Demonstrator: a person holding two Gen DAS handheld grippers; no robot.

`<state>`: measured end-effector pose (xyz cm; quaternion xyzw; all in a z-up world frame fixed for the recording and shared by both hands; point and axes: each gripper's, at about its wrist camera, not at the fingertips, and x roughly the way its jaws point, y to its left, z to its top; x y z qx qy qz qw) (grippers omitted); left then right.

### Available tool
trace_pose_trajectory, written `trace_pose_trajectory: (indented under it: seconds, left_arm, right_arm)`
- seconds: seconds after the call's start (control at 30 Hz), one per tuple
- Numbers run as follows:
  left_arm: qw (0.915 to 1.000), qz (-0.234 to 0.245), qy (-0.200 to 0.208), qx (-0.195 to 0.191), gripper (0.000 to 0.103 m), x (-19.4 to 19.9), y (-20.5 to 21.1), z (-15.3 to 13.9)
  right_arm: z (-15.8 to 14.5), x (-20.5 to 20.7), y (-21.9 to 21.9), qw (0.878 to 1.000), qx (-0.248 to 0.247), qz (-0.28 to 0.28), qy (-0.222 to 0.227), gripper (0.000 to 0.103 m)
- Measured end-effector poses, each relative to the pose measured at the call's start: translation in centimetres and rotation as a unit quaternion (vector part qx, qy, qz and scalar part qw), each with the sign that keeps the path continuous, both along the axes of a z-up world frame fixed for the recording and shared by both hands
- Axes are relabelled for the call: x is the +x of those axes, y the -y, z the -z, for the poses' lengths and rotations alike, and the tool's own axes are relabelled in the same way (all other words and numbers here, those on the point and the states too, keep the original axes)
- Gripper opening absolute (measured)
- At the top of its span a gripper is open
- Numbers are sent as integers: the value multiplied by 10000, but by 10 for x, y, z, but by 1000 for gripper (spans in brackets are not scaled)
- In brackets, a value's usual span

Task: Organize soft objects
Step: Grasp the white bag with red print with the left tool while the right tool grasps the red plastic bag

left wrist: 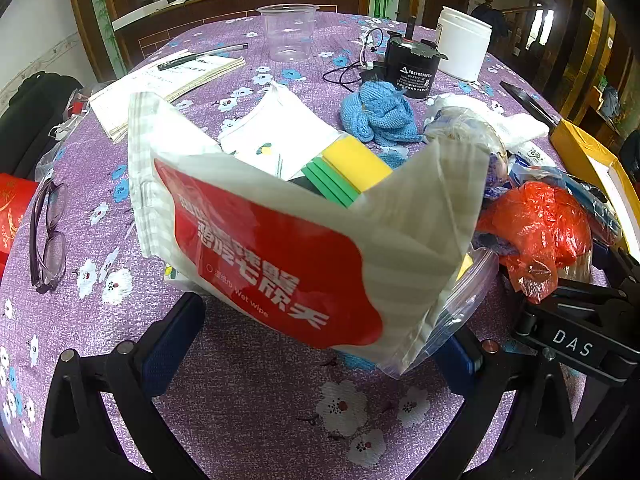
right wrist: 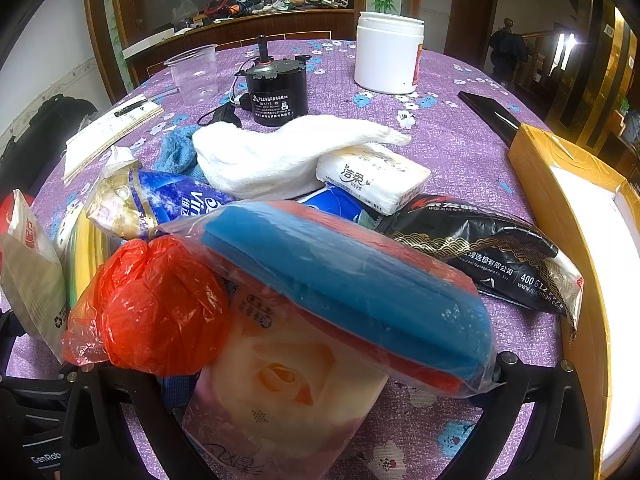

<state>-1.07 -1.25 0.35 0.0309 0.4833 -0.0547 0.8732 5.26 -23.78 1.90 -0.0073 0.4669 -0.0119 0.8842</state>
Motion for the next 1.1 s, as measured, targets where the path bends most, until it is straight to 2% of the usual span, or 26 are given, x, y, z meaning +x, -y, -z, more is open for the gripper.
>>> trace_pose_trajectory:
  seconds: [0.17, 0.23, 0.3, 0.43, 0.5, 0.57, 0.6, 0.67, 0.77, 0.83, 0.93, 1.03, 1.1]
  left_arm:
    - [9999, 95, -141, 8, 103, -2, -1, -1]
    - [9994, 28, -230, -261, 103, -8, -13, -5]
    - [9979, 152, -275, -560, 103, -18, -22, -8]
    - [9971, 231, -252, -678, 103, -36, -29, -11]
    - [9969, 289, -220, -694, 103, -43, -30, -14]
    - [9973, 335, -153, -643, 103, -50, -31, -18]
    - [9975, 323, -135, -621, 103, -52, -32, -19]
    - [9972, 265, -111, -694, 103, -51, -39, -22]
    - [9945, 67, -133, -1035, 103, -44, -49, -26]
    - [9910, -58, -105, -1332, 103, -41, -54, -29]
    - [9865, -298, -167, -1602, 103, -32, -60, -29]
    - [9827, -588, -294, -1728, 103, -22, -63, -25]
    - [9830, -737, -321, -1654, 101, -13, -61, -23]
  right_arm:
    - [0, 0, 0, 10000, -2, -1, 0, 103]
    - [0, 0, 0, 10000, 1, 0, 0, 103]
    - [0, 0, 0, 10000, -1, 0, 0, 103]
    - [0, 0, 0, 10000, -2, 10, -2, 103]
    - [-1, -2, 1, 9997, -29, -183, -184, 103]
    - [-4, 0, 5, 9956, 54, -648, -679, 103]
    - [-4, -2, 8, 9940, 86, -775, -770, 103]
    - [-8, -14, 17, 9908, 352, -979, -871, 102]
    - [-15, -35, 34, 9768, 1262, -1427, -980, 102]
    - [-19, -46, 42, 9713, 1453, -1629, -948, 101]
    - [-35, -65, 51, 9658, 1517, -2013, -617, 96]
    - [-44, -86, 51, 9601, 1393, -2420, -158, 90]
    - [-47, -93, 51, 9577, 1354, -2538, -57, 85]
